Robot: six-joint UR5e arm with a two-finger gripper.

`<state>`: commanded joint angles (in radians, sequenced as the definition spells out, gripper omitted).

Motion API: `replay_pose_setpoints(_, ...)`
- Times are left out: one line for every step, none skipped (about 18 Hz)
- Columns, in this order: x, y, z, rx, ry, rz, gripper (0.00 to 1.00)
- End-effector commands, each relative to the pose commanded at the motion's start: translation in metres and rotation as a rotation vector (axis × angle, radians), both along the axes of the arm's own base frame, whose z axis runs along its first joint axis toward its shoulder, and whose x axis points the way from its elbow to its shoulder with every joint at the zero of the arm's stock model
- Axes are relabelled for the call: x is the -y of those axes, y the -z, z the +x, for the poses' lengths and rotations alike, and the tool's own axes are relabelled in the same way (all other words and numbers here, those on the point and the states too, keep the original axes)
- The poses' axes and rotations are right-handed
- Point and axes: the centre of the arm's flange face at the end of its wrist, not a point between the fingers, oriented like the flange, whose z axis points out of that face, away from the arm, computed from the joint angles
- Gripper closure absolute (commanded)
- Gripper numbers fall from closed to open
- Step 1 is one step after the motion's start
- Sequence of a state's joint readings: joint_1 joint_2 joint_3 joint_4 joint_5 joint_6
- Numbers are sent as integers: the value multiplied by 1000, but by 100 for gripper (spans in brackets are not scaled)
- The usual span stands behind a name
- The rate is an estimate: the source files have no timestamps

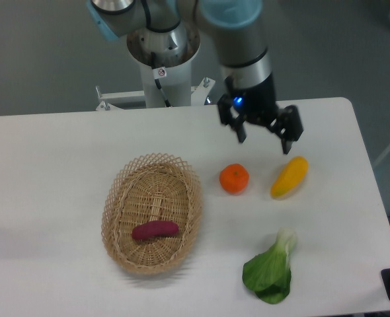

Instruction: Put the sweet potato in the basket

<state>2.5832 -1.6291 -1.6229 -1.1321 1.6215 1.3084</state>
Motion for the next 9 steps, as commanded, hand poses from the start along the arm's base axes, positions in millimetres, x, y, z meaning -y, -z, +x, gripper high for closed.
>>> replay_pose_setpoints(0,1,0,1,-1,2,0)
replay_pose_setpoints(0,0,0,-2,-1,3,0)
replay_pose_setpoints(0,0,0,1,-1,5,0)
replay_pose_setpoints(0,0,0,1,-1,5,0)
replay_pose_setpoints(1,1,-1,2,-2,6,0)
replay_pose_setpoints(0,1,-1,3,-1,7,0)
replay_pose_setpoints(0,1,-1,1,-1,10,0)
replay_pose_setpoints(0,1,-1,2,0,15,0)
replay_pose_setpoints(-1,1,-2,4,1,15,0)
